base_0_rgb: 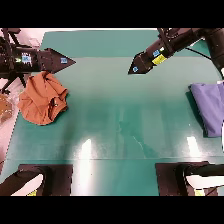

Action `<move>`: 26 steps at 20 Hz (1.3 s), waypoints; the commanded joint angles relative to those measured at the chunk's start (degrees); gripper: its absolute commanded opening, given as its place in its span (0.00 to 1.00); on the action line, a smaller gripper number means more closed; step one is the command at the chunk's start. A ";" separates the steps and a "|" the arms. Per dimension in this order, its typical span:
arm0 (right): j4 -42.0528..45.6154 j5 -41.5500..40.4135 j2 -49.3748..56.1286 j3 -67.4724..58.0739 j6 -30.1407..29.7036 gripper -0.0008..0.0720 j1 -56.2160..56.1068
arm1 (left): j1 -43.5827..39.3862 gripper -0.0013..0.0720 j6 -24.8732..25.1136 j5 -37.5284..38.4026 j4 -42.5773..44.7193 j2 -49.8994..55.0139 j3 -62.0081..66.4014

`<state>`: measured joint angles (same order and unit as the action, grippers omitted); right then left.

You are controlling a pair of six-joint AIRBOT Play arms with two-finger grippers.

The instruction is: Fold the shirts.

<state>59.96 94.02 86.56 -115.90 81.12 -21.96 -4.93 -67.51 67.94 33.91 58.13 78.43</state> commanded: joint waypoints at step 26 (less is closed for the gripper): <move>-0.44 -2.27 0.11 15.61 0.04 0.03 0.02 | 0.02 0.05 0.00 -15.37 -4.63 0.09 -0.04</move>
<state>59.55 92.44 86.67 -100.60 81.17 -21.96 -4.93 -67.46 56.75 30.81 58.22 78.39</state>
